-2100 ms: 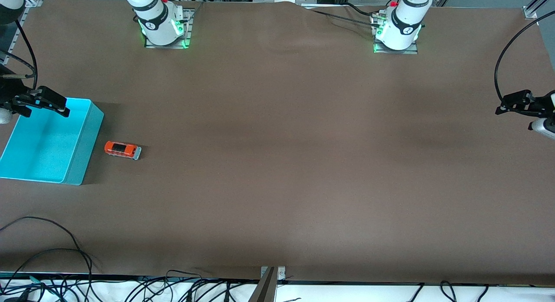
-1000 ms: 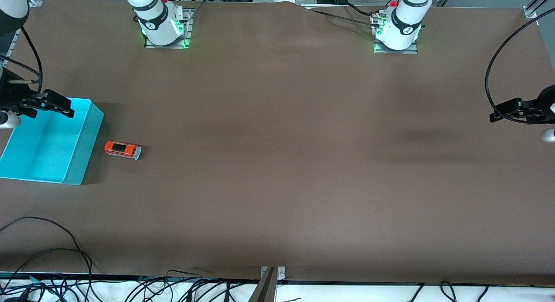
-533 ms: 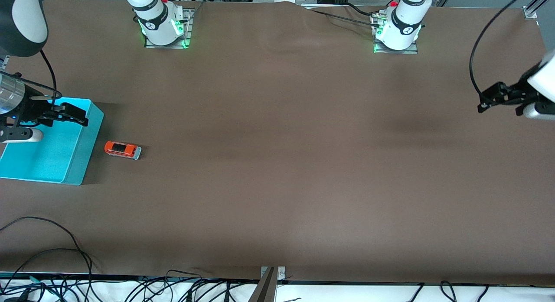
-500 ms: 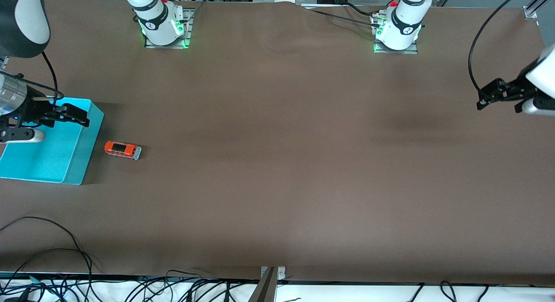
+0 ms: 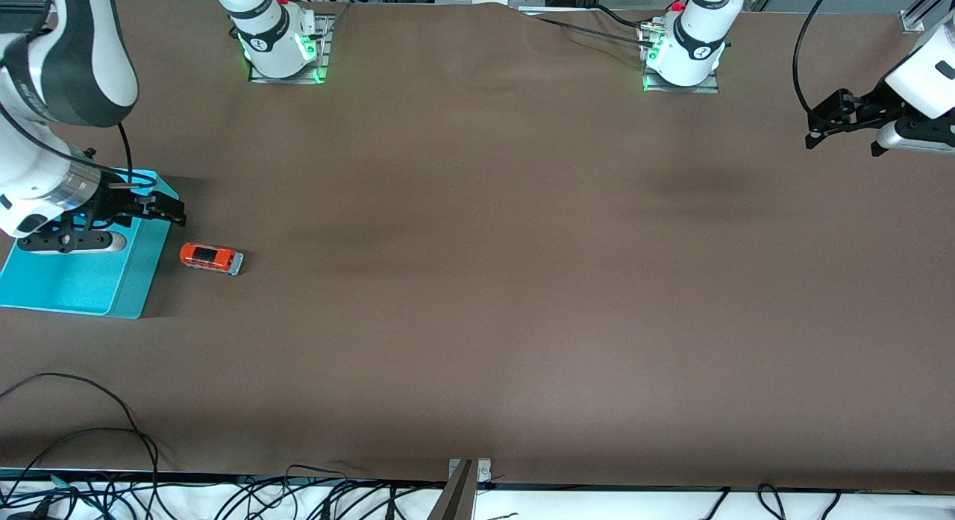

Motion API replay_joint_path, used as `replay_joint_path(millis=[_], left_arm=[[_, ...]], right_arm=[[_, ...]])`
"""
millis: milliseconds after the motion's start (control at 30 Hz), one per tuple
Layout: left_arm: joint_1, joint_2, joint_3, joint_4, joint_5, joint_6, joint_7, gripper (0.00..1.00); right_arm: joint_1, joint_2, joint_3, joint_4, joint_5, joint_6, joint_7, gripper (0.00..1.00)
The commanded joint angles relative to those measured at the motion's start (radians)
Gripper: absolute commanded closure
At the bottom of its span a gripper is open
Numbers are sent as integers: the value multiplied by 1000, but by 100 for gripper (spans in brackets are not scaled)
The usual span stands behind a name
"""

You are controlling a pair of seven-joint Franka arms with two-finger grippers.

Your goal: Wind up bus and store in blue box

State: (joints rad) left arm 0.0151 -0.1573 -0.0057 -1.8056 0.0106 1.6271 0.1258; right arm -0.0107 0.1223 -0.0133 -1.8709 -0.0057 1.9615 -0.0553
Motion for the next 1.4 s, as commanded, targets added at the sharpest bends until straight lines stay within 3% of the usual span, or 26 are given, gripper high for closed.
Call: replay_joint_path(millis=[0,300,567,1000,1367], left_arm=[[-1,84,-4,123,5,-67,-5,0],[-18,87,1,124,5,-79,-23,0],[-17,136,0,193,5,-104,-23,0],[-17,147,-2,203,5,-110,-23,0],[-9,157,1,204,5,-108,-22,0]], right_arm=[[0,-27,-1,-134,-3,149,5,0],[-5,-7,-4,-260,-3,335,6,0],[-31,17,-5,-300,-2,392,40,0],[-32,100,-7,-318,0,456,488,0],[-32,145,-7,-317,-3,559,1000,0]])
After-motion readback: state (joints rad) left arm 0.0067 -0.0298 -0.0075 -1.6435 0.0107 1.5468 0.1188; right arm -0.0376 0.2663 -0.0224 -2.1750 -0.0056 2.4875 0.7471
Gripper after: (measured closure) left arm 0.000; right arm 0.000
